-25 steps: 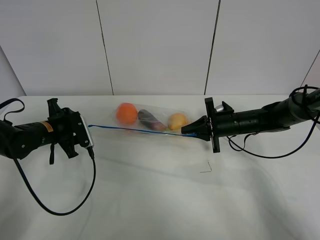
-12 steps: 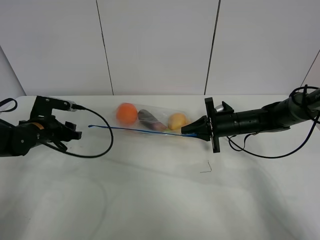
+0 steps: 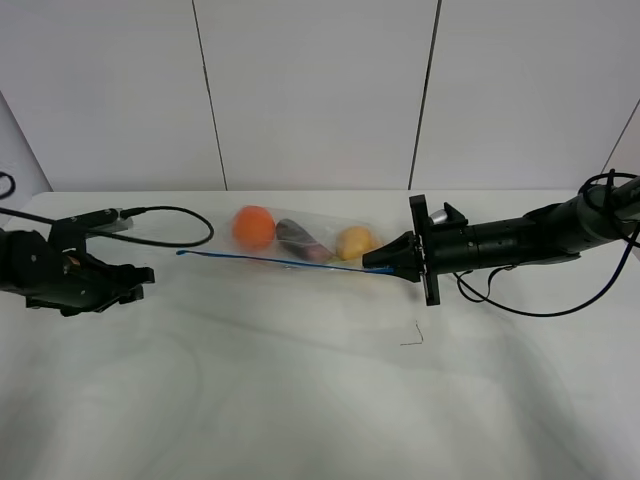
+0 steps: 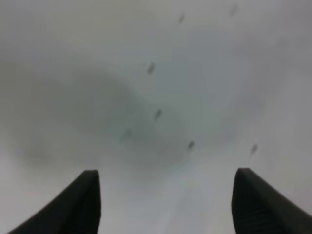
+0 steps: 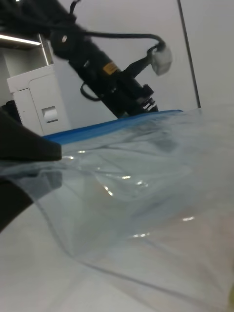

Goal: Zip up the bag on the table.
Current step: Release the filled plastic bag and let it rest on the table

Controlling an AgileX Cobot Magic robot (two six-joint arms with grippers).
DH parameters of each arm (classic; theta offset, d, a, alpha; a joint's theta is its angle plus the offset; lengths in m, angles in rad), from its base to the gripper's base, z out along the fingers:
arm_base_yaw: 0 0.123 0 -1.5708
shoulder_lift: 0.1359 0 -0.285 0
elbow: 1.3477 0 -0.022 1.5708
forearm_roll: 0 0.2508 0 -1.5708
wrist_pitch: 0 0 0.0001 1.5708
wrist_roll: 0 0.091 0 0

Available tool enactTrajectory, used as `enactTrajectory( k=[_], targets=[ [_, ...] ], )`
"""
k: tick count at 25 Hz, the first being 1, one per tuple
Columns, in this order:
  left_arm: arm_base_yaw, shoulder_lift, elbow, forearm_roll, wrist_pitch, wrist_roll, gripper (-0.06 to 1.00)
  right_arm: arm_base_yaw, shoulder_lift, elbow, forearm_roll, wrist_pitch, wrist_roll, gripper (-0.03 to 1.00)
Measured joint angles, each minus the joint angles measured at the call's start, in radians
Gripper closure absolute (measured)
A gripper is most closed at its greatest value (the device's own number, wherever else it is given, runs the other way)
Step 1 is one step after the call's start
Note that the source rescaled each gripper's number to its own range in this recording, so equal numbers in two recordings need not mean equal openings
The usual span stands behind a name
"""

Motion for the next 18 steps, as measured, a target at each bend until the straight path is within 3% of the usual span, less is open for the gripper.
enactTrajectory(
  k=[4,6,12,16,17,18],
  targets=[
    [0.006,-0.011,-0.125,0.063,0.320,0.037,0.15,0.000,0.000,0.000,0.000,0.000,0.000,0.97],
    [0.006,-0.011,-0.177,0.089,0.410,0.065,0.15,0.000,0.000,0.000,0.000,0.000,0.000,0.97],
    [0.006,-0.011,-0.339,0.087,0.647,0.089,0.00,0.000,0.000,0.000,0.000,0.000,0.000,0.97],
    [0.006,-0.011,-0.479,0.065,0.878,0.089,-0.01,0.000,0.000,0.000,0.000,0.000,0.000,0.97],
    [0.006,-0.011,-0.479,0.065,0.878,0.089,-0.01,0.000,0.000,0.000,0.000,0.000,0.000,0.97],
    [0.006,-0.012,-0.508,0.063,0.945,0.089,-0.01,0.000,0.000,0.000,0.000,0.000,0.000,0.97]
  ],
)
